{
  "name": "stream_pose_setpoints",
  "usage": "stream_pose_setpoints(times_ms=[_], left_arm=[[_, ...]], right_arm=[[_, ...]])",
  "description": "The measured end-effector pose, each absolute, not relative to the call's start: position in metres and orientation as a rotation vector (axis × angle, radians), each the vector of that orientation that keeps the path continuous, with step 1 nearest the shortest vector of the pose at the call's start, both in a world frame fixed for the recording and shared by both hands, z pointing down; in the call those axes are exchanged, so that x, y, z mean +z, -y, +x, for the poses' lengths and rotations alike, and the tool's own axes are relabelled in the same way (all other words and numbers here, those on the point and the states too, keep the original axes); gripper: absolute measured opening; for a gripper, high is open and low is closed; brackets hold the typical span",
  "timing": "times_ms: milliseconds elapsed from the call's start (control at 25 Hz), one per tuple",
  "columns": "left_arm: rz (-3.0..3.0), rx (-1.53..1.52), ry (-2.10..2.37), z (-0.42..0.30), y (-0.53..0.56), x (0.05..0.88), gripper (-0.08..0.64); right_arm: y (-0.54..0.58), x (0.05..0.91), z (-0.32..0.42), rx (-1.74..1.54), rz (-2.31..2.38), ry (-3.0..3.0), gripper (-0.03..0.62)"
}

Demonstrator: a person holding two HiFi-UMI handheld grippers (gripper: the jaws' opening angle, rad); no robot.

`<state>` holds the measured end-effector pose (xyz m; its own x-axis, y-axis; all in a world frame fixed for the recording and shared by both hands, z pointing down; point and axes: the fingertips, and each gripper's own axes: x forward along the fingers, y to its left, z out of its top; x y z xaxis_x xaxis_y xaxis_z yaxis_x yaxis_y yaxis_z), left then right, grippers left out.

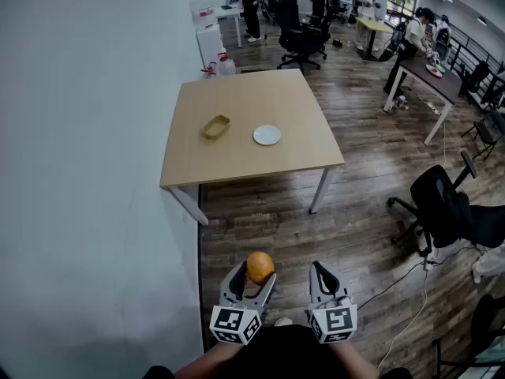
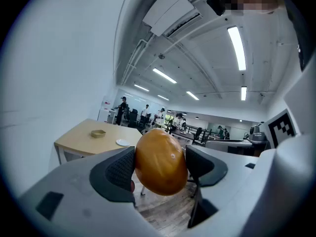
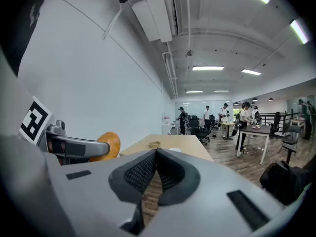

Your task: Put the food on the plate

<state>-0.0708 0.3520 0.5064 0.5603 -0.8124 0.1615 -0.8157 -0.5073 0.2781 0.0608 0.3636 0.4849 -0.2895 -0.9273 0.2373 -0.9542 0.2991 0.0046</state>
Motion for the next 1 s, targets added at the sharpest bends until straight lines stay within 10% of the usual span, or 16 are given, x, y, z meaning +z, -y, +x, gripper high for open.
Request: stream_pose_setpoints(times_ms=[1000], left_arm=[[2.501, 0.074, 1.21, -0.054, -0.171, 0.536, 0.322]], right_arm=[[-0.186, 0.505, 0.06, 0.32, 1.671, 2.396, 0.06]])
